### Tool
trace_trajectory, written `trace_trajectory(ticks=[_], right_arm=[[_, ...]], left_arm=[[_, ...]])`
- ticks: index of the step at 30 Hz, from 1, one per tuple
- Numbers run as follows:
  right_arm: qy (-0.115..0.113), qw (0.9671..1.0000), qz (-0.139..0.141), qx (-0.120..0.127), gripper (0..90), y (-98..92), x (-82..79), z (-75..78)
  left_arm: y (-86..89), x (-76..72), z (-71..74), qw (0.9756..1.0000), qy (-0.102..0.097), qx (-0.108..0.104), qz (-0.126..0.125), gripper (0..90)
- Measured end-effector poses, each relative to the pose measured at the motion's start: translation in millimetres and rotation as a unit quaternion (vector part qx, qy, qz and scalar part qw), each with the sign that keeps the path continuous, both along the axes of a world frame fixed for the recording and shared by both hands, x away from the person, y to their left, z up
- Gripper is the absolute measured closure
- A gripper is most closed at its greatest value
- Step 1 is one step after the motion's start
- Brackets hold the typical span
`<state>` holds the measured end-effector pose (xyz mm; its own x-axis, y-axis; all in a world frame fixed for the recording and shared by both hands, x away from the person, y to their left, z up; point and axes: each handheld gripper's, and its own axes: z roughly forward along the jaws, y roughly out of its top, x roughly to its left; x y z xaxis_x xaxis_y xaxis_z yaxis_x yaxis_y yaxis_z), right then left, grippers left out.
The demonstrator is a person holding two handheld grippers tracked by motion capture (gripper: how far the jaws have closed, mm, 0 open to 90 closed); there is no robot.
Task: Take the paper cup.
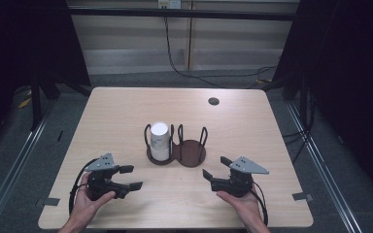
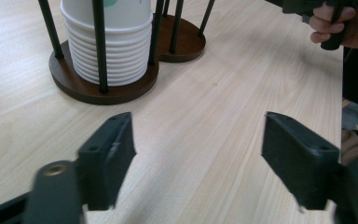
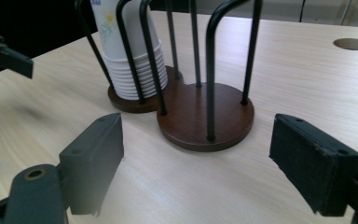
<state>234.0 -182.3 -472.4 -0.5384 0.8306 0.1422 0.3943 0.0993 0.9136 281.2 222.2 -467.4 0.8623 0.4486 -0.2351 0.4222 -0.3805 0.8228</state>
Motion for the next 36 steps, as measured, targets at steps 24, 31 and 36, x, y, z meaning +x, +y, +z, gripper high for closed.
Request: trace_trajectory(ticks=[24, 31, 36], right_arm=[[0.046, 0.9971, 0.06, -0.012, 30.1, 2.5, -6.7, 4.0], [0.066, 0.9954, 0.058, -0.038, 30.2, 1.6, -7.1, 9.3], [0.087, 0.9929, 0.07, -0.042, 28.1, -1.4, -9.1, 8.2]], left_arm=[[-11.6, 6.3, 21.5, 0.9996, -0.016, 0.013, -0.022, 21.4], [-10.3, 16.2, 37.3, 0.9994, -0.025, 0.013, -0.019, 20.8], [-10.1, 23.0, 42.5, 0.9994, -0.027, 0.018, -0.012, 23.1]])
